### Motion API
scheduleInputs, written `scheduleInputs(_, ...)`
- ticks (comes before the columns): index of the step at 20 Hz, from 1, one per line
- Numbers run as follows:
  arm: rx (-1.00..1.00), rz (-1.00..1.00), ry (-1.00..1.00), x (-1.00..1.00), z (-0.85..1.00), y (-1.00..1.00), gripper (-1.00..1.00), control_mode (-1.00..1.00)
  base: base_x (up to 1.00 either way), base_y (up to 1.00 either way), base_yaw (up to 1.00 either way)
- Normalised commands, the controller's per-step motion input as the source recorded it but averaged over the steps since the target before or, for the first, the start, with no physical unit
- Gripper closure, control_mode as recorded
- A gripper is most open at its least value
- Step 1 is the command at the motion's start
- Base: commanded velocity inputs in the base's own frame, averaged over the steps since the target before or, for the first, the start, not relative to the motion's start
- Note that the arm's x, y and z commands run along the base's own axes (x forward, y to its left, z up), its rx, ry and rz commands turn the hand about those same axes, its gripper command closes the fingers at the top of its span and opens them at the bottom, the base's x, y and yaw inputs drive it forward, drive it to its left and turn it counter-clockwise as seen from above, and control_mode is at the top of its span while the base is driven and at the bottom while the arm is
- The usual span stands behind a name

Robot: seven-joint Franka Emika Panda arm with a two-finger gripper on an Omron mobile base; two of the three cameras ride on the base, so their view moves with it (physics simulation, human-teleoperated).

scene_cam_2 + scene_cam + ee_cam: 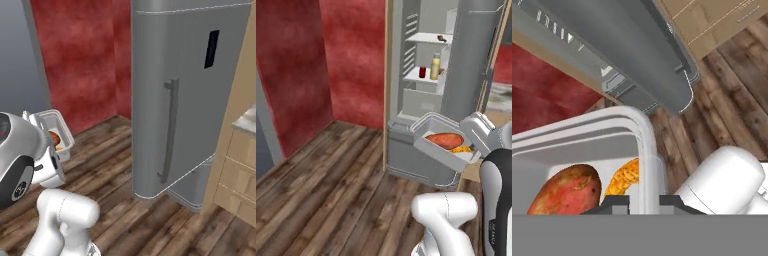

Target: Place the tupperware on the top shelf of the fridge. Make space for the tupperware among the existing items by rearranging them on the shelves if needed. Close the fridge door when finished.

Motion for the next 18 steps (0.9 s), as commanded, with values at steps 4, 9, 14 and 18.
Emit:
scheduleInputs(4,0.00,0.00,0.00,0.00,0.00,0.00,1.00,1.00,0.64,1.00,0.00)
scheduleInputs(9,0.00,0.00,0.00,0.00,0.00,0.00,1.00,1.00,0.63,1.00,-0.17)
scheduleInputs(14,0.00,0.00,0.00,0.00,0.00,0.00,1.00,1.00,0.65,0.94,-0.60)
scheduleInputs(18,0.00,0.00,0.00,0.00,0.00,0.00,1.00,1.00,0.82,0.70,-0.60)
